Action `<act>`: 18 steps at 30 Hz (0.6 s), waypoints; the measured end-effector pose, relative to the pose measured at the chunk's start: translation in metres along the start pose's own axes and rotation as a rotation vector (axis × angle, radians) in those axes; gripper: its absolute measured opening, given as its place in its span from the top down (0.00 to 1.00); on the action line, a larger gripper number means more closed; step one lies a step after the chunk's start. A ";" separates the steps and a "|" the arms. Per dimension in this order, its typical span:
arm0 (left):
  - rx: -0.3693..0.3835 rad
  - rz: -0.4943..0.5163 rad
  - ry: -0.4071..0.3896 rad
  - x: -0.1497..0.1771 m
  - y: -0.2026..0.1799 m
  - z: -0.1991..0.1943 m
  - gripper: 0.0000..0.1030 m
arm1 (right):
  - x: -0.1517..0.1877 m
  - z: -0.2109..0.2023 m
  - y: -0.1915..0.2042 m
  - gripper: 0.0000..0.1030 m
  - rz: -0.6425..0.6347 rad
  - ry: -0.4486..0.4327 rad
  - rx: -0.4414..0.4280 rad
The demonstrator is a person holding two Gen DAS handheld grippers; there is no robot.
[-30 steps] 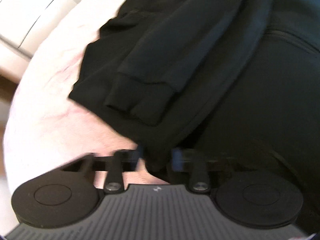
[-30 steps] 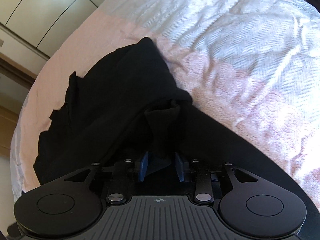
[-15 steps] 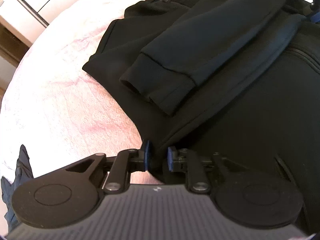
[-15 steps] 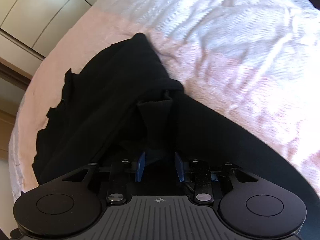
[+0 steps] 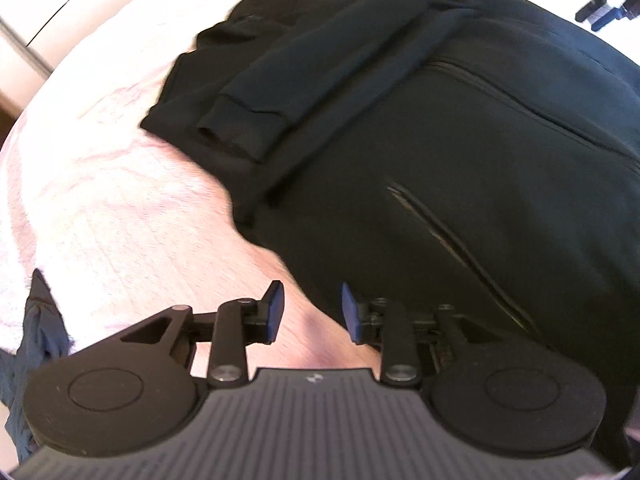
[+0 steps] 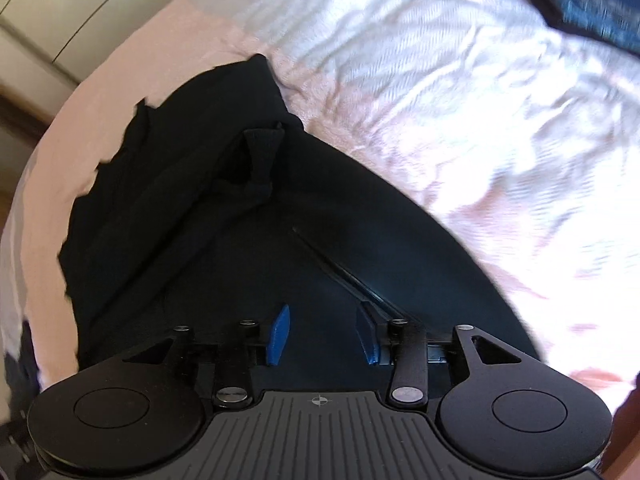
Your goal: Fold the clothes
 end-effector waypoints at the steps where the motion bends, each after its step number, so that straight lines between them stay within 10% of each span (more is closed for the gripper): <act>1: 0.005 0.015 -0.008 0.003 -0.009 -0.006 0.70 | 0.005 -0.011 -0.002 0.57 -0.030 -0.006 0.004; 13: 0.107 0.141 -0.123 -0.008 -0.166 -0.063 0.52 | 0.062 -0.051 -0.030 0.48 -0.695 0.128 -0.024; 18: 0.071 0.232 -0.118 0.000 -0.230 -0.070 0.50 | 0.108 -0.051 -0.046 0.42 -1.208 0.166 -0.118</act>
Point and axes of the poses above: each gripper's, at about its wrist camera, not at the fingertips, and z roughly the way its jaws point, y to its left, x to its underside, the point moved 9 cm from there along z, roughly the way its jaws point, and after that the axes turned 11 degrees about z, right-handed, at the moved point
